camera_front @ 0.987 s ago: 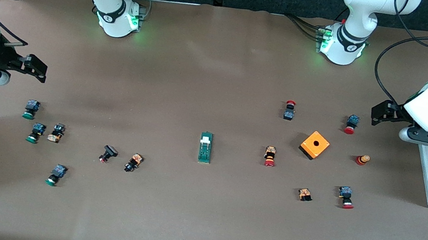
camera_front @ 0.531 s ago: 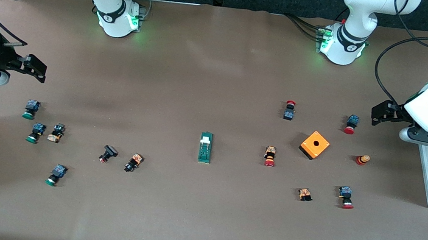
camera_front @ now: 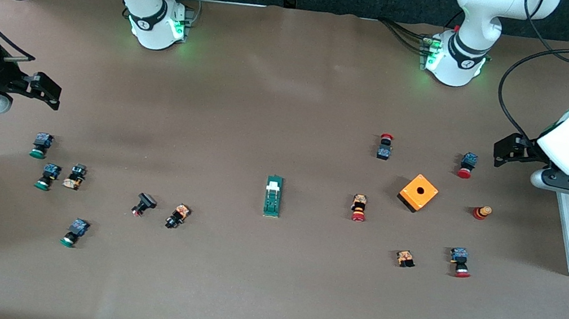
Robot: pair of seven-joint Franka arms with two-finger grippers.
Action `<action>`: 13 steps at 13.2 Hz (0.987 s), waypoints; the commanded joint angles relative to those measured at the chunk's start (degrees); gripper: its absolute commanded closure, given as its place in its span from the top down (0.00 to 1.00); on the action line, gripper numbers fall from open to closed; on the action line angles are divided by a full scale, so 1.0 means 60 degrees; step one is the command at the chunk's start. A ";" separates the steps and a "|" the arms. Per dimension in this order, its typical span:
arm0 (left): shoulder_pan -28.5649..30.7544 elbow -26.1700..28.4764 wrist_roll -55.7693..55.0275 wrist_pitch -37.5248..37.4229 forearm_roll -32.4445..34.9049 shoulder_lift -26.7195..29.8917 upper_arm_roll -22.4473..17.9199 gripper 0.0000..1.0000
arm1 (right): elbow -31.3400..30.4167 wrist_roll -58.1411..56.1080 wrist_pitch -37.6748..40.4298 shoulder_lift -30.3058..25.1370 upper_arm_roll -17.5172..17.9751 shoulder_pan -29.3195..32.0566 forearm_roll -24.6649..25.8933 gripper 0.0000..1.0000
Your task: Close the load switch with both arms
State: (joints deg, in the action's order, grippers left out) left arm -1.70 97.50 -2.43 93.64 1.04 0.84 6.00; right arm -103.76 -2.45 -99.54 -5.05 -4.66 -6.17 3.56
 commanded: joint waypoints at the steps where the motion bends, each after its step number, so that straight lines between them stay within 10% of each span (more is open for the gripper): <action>1: 0.0093 0.0010 -0.0034 -0.0035 -0.0100 0.0021 0.0099 1.00 | 0.0198 0.0056 0.0038 0.0124 0.0015 0.0004 0.0330 1.00; 13: -0.0464 -0.0107 -0.5169 0.0856 -0.0262 -0.0169 0.2571 1.00 | 0.0184 0.0056 0.0038 0.0124 0.0030 -0.0040 0.0330 1.00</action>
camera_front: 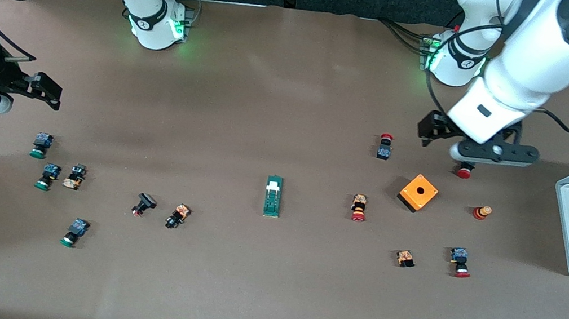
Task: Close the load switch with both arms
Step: 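Move the left gripper over the green load switch base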
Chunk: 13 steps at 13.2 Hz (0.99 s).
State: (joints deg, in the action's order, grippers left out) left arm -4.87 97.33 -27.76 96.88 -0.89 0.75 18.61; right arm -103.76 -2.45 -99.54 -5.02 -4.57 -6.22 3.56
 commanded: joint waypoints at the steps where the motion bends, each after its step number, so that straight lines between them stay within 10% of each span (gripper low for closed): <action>1: 0.0064 -0.0094 -0.1607 0.0463 0.0074 -0.0227 0.0821 1.00 | 0.0198 0.0056 0.0038 0.0118 0.0015 -0.0033 0.0330 1.00; 7: -0.0169 -0.0094 -0.4275 0.1240 0.2167 -0.1090 0.2815 1.00 | 0.0184 0.0056 0.0038 0.0104 0.0015 -0.0062 0.0330 1.00; 13: -0.1750 -0.0109 -0.7043 0.2002 0.3983 -0.2101 0.2846 1.00 | 0.0198 0.0056 0.0023 0.0118 0.0030 -0.0048 0.0330 1.00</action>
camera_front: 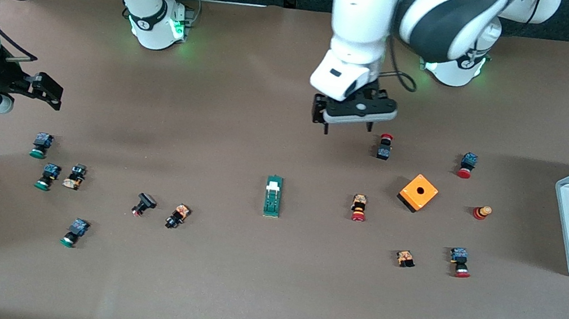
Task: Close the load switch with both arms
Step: 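Move the left gripper over the green load switch base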
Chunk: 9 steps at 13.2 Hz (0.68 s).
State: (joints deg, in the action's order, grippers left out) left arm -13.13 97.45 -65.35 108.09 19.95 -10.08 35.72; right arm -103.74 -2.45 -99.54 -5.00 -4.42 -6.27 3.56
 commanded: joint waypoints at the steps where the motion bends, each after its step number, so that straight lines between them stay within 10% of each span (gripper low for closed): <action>1: -0.0622 -0.0113 -0.1247 0.0251 0.0832 -0.0428 -0.0006 1.00 | 0.0195 0.0056 0.0023 0.0116 0.0004 -0.0039 0.0330 1.00; 9: -0.1749 -0.0069 -0.3404 0.1802 0.3585 -0.2054 -0.0020 1.00 | 0.0181 0.0071 0.0023 0.0131 -0.0054 0.0049 0.0345 1.00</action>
State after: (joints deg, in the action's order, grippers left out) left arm -21.53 97.57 -83.77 116.67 37.50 -19.98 35.82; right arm -103.74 -2.45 -99.54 -4.95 -4.66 -6.11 3.56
